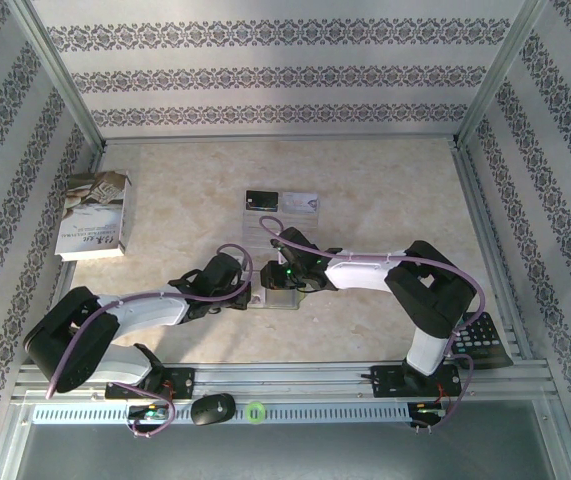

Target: Take the credit cards out of the card holder

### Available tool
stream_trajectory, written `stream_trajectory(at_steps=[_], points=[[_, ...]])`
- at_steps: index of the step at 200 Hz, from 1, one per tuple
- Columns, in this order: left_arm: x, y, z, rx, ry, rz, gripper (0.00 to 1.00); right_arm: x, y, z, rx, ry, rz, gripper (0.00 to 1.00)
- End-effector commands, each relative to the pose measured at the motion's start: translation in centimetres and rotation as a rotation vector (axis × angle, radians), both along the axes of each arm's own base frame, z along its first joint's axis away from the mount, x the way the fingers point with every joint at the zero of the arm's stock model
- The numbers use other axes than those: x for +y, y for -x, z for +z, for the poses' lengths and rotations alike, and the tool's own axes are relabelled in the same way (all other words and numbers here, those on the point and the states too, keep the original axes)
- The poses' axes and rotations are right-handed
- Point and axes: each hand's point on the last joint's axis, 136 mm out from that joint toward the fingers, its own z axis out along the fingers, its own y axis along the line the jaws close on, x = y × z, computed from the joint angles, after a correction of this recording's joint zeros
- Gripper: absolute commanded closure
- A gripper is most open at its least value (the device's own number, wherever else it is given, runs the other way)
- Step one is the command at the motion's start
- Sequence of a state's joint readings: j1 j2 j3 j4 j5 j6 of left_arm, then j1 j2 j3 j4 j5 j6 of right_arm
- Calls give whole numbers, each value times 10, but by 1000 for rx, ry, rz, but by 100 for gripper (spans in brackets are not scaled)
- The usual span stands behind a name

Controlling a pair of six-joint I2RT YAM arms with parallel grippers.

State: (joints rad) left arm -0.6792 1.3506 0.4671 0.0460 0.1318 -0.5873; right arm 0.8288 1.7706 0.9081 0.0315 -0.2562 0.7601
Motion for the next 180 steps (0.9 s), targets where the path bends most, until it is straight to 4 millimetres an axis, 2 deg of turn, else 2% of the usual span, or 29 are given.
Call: stream_trajectory(at_steps=[1,64,147,180], points=[[-1,5,-1,33,53,12,100,5,1,-1,19,-5,20,76],[0,2,11,3,104,37,100,6,5,2,35,-27,9,77],[1,1,12,-1,166,88,100,9,10,0,83,-82,-8,78],[3,-1,16,-4,208,114,100,2,11,-2,83,-73,-28,78]])
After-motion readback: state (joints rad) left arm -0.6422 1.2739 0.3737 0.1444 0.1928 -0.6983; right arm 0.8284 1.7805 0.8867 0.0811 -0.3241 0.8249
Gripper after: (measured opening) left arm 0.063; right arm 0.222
